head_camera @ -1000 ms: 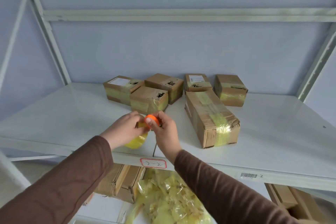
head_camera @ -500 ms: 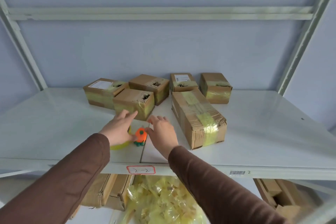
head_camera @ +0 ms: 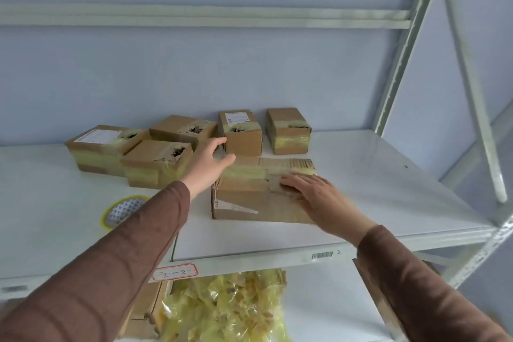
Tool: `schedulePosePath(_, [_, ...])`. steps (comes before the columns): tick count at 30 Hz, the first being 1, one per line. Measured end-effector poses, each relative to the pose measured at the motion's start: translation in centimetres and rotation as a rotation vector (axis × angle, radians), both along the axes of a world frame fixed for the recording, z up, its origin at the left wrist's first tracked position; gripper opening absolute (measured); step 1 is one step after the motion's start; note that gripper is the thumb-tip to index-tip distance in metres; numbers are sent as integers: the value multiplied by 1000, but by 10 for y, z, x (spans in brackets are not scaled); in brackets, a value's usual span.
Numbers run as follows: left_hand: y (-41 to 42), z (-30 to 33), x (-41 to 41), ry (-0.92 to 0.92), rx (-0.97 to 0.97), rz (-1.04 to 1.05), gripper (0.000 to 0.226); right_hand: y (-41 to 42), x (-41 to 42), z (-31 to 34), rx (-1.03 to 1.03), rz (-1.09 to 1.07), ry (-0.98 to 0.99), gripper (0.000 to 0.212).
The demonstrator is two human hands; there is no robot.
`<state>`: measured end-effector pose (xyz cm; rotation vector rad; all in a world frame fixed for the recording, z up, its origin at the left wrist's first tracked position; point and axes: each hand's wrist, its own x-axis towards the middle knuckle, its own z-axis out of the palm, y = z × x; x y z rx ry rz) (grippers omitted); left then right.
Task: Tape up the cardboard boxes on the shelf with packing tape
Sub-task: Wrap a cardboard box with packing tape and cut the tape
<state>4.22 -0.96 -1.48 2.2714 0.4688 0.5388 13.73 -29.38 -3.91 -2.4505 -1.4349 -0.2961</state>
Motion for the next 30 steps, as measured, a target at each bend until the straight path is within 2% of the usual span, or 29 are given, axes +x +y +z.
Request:
schedulePosePath(2, [-11,-9,-4,158,-19,-132,64,-17,7,6,-3,31,131,54])
schedulePosePath(3, [-16,-14,-6,214,-23,-166,67,-23,9,9,46,38,257,59])
schedulePosePath(6, [-24,-16,-8,180,-80,-101,77,-27,16,22,421,-50,760,74])
schedulePosePath(7, [-26,-13,-6,167,-114,-65,80,-24,19,24,507,-107,858,74])
schedulePosePath(9, [-32,-5,2,230,-134,-31,84,-11,25,23,505,-200,940,71])
schedulePosePath(12, [-47,-2,18,442,45,-30,87,14,33,17,323,-256,891,66])
schedulePosePath(16, [-59,-7,34,606,307,68,91,30,44,6,-173,-282,419,44])
schedulePosePath(19, [-57,-8,42,672,335,85,91,35,52,2,-268,-290,396,41])
schedulePosePath(21, [-57,-7,45,683,312,85,91,39,55,6,-146,-341,578,54])
schedulePosePath(23, [-58,-6,41,648,287,89,92,40,52,8,-25,-361,669,67])
schedulePosePath(26, [-56,-5,27,490,204,77,88,33,43,8,110,-335,660,64])
schedulePosePath(28, [-54,0,14,272,54,30,77,24,37,12,328,-282,709,55])
schedulePosePath(30, [-56,8,1,-38,-85,26,58,16,31,20,621,-187,743,31])
